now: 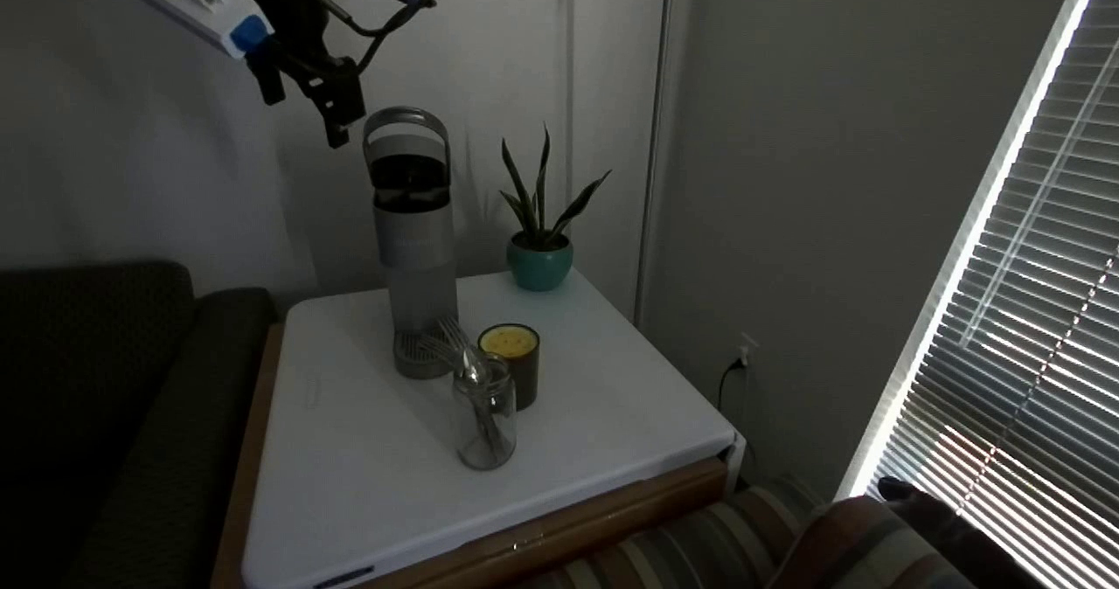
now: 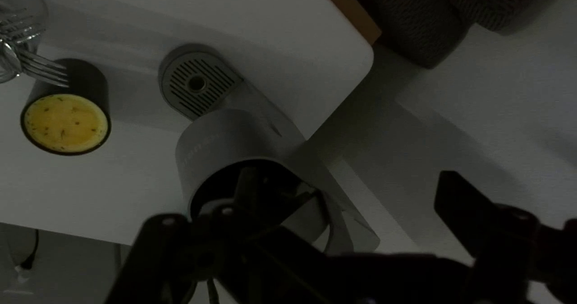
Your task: Close the top of the coffee maker
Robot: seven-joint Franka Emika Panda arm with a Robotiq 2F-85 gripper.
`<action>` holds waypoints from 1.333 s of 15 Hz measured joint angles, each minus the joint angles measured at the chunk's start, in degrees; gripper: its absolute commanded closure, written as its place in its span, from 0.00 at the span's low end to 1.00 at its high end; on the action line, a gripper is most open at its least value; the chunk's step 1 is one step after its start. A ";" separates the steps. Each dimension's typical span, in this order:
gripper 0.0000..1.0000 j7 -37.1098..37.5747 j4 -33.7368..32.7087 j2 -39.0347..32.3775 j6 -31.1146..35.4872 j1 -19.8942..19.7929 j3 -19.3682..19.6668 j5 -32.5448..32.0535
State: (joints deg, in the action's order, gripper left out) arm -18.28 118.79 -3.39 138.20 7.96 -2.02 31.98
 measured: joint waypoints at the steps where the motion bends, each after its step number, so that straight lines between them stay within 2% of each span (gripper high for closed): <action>1: 0.00 0.36 -0.12 -0.12 -0.57 0.00 -0.41 -0.10; 7: 0.00 1.54 -5.37 -2.60 -6.07 -0.03 -2.09 -1.18; 11: 0.00 2.74 -11.70 -6.29 -4.30 -0.07 -3.26 1.36; 14: 0.00 10.46 -16.19 -9.90 -0.57 -0.05 -3.84 1.59; 15: 0.11 13.69 -17.57 -11.19 0.29 -0.01 -3.90 1.53; 16: 0.26 17.04 -18.89 -12.55 1.20 0.05 -3.96 1.47; 20: 0.54 26.65 -23.42 -17.38 3.26 0.15 -4.57 1.34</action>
State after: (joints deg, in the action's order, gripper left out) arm 8.37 95.37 -20.76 141.46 8.11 -6.60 33.32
